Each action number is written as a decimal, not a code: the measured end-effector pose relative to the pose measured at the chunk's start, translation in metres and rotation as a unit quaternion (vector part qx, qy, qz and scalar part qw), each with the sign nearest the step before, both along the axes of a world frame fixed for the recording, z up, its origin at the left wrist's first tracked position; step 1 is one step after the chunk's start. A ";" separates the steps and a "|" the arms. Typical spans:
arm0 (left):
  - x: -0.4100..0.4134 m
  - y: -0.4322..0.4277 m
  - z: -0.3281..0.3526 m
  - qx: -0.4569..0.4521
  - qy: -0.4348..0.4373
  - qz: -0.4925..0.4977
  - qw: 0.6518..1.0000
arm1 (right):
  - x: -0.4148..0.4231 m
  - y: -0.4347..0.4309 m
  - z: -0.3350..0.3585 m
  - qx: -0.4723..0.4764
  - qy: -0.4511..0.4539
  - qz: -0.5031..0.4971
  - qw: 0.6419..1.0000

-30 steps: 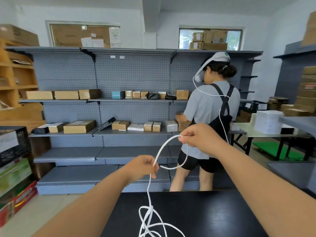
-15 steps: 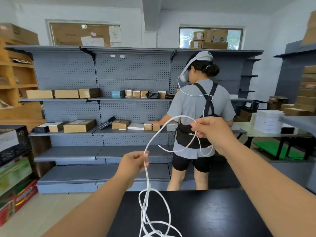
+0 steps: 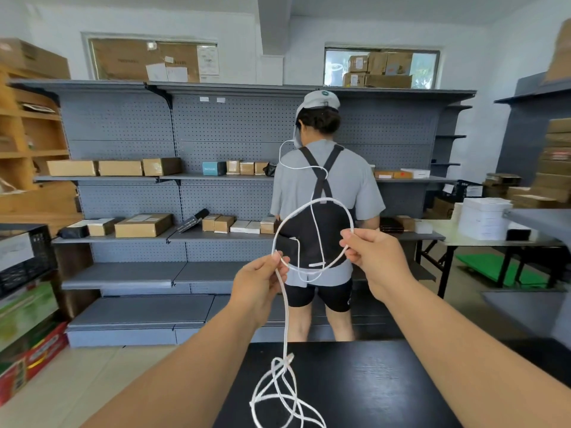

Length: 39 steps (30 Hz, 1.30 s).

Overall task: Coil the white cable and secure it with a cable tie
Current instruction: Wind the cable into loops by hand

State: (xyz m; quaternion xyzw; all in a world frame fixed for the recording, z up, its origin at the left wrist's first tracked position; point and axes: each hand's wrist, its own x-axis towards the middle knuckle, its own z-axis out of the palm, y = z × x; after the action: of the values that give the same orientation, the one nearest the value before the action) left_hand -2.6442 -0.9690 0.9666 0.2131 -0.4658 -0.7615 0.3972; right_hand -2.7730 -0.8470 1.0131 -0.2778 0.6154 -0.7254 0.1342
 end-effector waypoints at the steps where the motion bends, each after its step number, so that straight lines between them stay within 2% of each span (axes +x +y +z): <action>1: 0.000 -0.001 0.002 0.001 0.006 0.001 1.000 | 0.000 -0.001 -0.002 0.002 -0.012 0.000 1.000; 5: 0.004 -0.005 0.011 -0.015 0.005 0.000 1.000 | -0.005 0.000 -0.008 0.031 -0.049 0.017 0.998; 8: 0.007 -0.009 0.019 -0.066 -0.029 0.013 0.997 | -0.008 0.005 -0.012 0.105 -0.014 0.040 0.994; 11: 0.011 -0.012 0.028 -0.169 -0.096 0.049 0.980 | -0.006 0.012 -0.010 0.161 0.055 0.079 0.982; 14: 0.012 -0.013 0.036 -0.283 -0.169 0.071 0.941 | 0.004 0.016 0.000 0.168 0.151 0.088 0.970; 17: 0.013 -0.010 0.043 -0.350 -0.218 0.066 0.909 | 0.016 0.013 0.008 0.196 0.308 0.052 0.930; 19: 0.014 -0.005 0.048 -0.383 -0.230 0.045 0.894 | 0.022 0.011 0.012 0.201 0.363 0.043 0.909; 25: 0.018 0.003 0.057 -0.430 -0.262 -0.010 0.864 | 0.030 0.007 0.025 0.222 0.433 0.059 0.872; 29: 0.018 0.003 0.057 -0.418 -0.249 -0.049 0.872 | 0.033 0.007 0.027 0.251 0.432 0.089 0.862; 33: 0.018 0.000 0.056 -0.437 -0.266 -0.056 0.857 | 0.036 0.008 0.029 0.280 0.465 0.079 0.836; 39: 0.013 0.000 0.057 -0.456 -0.270 -0.043 0.847 | 0.036 0.006 0.026 0.315 0.464 0.093 0.823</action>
State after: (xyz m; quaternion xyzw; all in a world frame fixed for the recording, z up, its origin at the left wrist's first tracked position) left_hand -2.6315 -0.9689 1.0235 0.1848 -0.8582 -0.3921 0.2749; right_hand -2.7369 -0.8410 1.0391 -0.5799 0.7713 -0.2616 -0.0202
